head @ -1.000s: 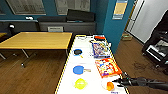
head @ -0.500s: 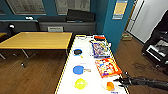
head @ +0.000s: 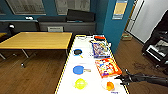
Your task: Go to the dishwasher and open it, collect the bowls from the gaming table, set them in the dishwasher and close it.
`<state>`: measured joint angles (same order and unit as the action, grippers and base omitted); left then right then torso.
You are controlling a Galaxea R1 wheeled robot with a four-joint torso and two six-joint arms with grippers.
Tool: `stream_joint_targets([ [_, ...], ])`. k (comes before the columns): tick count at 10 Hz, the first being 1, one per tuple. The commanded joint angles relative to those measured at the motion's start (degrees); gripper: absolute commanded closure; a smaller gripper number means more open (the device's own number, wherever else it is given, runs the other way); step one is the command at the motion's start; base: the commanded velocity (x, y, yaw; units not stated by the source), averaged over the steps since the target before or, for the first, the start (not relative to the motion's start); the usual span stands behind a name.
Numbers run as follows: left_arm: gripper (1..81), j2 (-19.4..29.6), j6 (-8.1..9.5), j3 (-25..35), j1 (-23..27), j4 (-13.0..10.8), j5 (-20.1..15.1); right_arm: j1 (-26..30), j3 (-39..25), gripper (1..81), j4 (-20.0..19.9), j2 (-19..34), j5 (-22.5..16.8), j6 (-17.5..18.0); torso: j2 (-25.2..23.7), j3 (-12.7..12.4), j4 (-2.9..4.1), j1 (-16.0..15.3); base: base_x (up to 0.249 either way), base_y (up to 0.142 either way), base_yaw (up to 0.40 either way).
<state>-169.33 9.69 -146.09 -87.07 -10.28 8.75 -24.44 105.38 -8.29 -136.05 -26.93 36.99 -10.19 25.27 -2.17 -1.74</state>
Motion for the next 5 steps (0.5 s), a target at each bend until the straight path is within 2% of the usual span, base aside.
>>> stream_joint_targets([
  [1,1.0,0.3,0.06,0.4,-0.2,0.3,-3.6,8.0,1.0,1.0,-0.8,-0.7,-2.3,0.2,0.0,0.0,0.0,0.0,0.0,0.0,0.0],
  [5,1.0,0.5,0.06,0.4,-0.3,0.3,-3.5,7.2,3.1,1.0,-0.7,-3.8,-2.2,-0.1,0.0,0.0,0.0,0.0,0.0,0.0,0.0],
])
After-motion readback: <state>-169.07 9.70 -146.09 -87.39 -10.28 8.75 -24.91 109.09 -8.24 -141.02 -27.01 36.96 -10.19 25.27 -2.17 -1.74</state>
